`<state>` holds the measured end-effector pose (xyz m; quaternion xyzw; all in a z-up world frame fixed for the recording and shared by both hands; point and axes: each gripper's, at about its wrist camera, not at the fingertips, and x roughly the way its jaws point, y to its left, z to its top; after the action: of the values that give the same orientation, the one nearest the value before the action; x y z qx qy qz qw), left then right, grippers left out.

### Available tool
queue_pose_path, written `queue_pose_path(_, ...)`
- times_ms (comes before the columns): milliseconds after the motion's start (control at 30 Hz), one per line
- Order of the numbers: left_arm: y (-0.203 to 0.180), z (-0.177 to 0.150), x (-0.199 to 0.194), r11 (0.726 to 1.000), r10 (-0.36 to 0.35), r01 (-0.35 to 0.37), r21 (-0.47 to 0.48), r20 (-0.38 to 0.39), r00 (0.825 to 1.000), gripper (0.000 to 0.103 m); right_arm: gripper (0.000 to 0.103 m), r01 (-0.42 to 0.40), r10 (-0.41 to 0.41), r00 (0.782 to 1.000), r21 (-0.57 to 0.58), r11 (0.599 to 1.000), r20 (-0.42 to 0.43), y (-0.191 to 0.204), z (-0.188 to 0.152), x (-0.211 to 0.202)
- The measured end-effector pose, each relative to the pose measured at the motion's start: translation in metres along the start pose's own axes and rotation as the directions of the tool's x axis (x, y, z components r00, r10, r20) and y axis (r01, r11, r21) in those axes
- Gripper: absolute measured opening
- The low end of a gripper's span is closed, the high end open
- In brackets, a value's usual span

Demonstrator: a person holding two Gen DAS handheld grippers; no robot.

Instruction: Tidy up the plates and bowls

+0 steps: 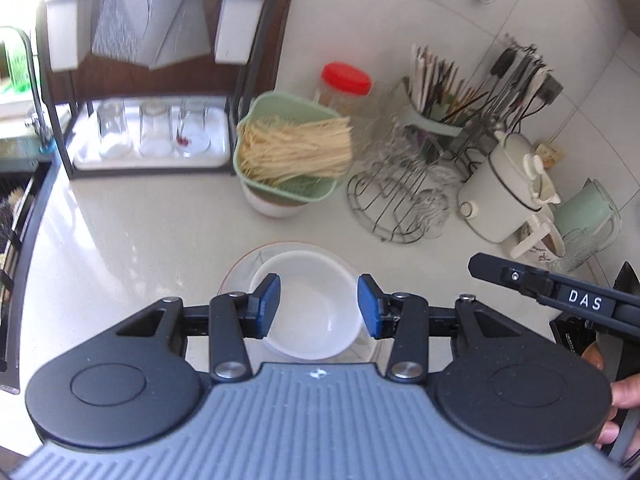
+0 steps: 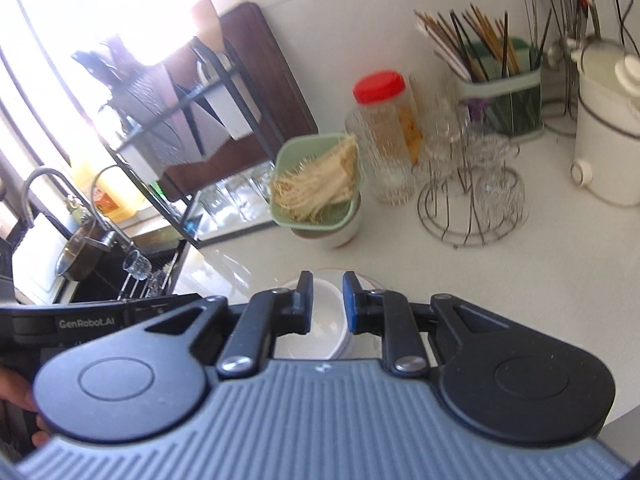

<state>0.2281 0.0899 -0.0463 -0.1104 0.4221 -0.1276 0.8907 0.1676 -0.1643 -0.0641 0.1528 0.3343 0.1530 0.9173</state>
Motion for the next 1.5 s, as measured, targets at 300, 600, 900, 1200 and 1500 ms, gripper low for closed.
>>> queue_pose_path(300,-0.039,-0.031,-0.062,1.000,0.024,-0.026,0.017,0.092,0.995,0.050,0.020,-0.032,0.040,0.996,-0.086,0.996,0.085,0.007,-0.011,-0.060)
queue_pose_path(600,-0.075,-0.075,-0.110,0.999,0.037,-0.040,0.020,0.123,0.992,0.050,0.020,-0.053,0.068,0.990,-0.124,0.991,0.120,0.010,-0.044,-0.117)
queue_pose_path(900,-0.092,-0.111,-0.138,0.998,0.061,-0.063,0.012,0.124,0.990,0.050,0.020,-0.057,0.079,0.986,-0.148,0.987,0.146,0.008,-0.069,-0.147)
queue_pose_path(1200,-0.094,-0.119,-0.146,0.999,0.050,-0.047,-0.022,0.152,0.987,0.052,0.020,-0.052,0.075,0.984,-0.146,0.988,0.160,0.003,-0.091,-0.156)
queue_pose_path(1500,-0.082,-0.129,-0.142,0.997,0.081,-0.079,-0.020,0.143,0.986,0.052,0.020,-0.035,0.049,0.990,-0.108,0.993,0.129,-0.006,-0.108,-0.151)
